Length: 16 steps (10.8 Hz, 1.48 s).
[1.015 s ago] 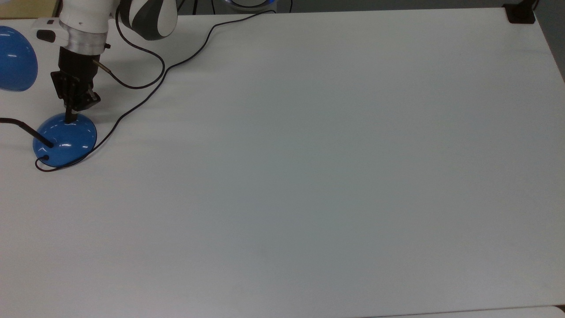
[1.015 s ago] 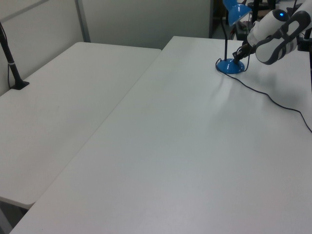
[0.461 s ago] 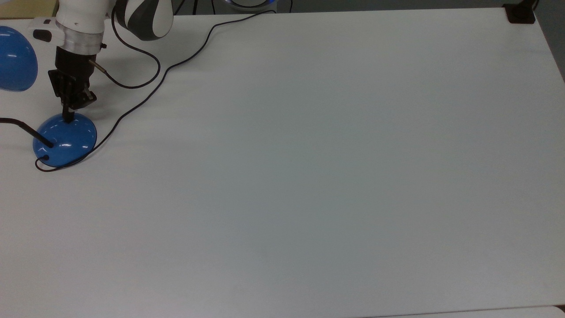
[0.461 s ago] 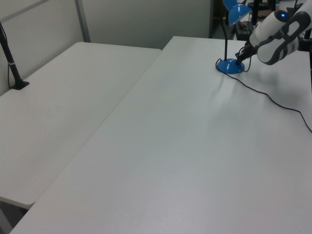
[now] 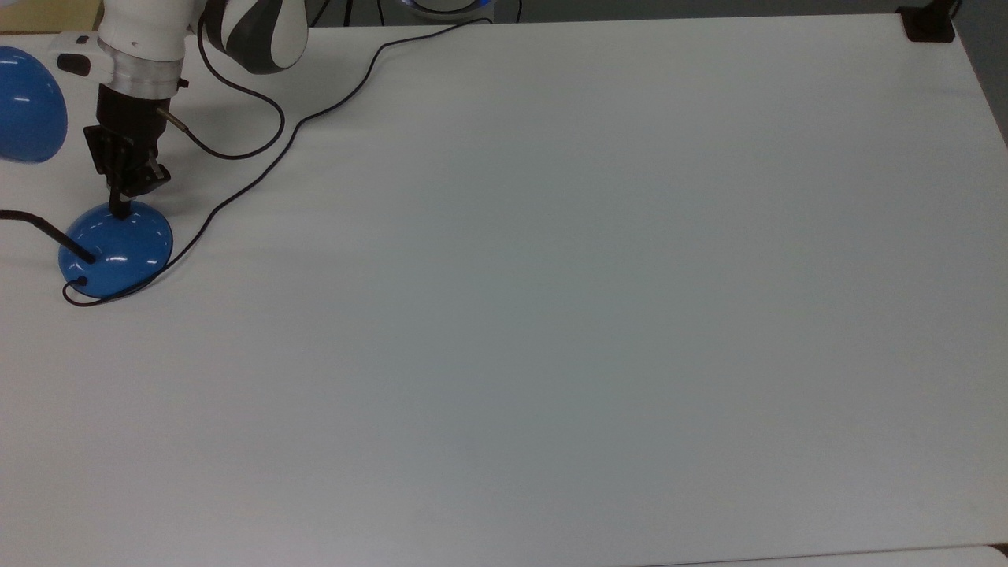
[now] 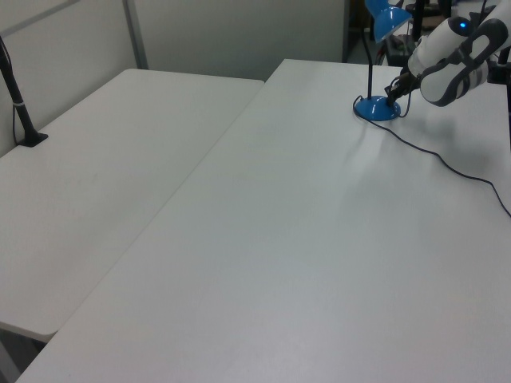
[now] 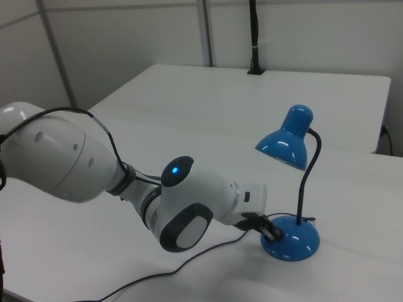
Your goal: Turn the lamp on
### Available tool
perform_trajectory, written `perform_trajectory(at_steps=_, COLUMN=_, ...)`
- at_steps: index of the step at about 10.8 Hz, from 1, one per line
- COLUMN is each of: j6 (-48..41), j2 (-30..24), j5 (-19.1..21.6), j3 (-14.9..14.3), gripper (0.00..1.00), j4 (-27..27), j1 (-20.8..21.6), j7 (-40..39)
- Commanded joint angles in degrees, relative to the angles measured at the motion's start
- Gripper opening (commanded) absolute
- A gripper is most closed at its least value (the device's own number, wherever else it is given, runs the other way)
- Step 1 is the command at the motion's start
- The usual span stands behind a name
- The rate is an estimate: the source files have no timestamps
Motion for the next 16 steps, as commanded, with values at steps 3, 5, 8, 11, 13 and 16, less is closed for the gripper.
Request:
perform_trajectory(at_steps=3, j6=1.18, j2=0.83, j5=-0.38, j3=-0.47, gripper=0.00, j4=1.79, j1=0.62, j7=1.36)
perform_trajectory(at_steps=5, j6=1.18, j2=1.26, j5=-0.38, j3=-0.38, gripper=0.00, j4=2.31, j1=0.70, j7=1.36)
perform_trajectory(at_steps=8, j6=0.65, j2=1.62, j5=-0.38, j3=-0.38, gripper=0.00, j4=2.76, j1=0.88, j7=0.84)
perform_trajectory(at_steps=11, j6=-1.35, j2=0.74, j5=-0.38, j3=-0.38, gripper=0.00, j4=2.32, j1=0.97, j7=0.57)
perform_trajectory(at_steps=13, j6=-2.78, j2=-0.22, j5=-0.47, j3=-0.38, gripper=0.00, j4=2.32, j1=0.97, j7=0.66)
perform_trajectory(at_steps=16, j6=-4.00, j2=-1.02, j5=-0.46, j3=-0.38, gripper=0.00, j4=1.79, j1=0.97, j7=0.49)
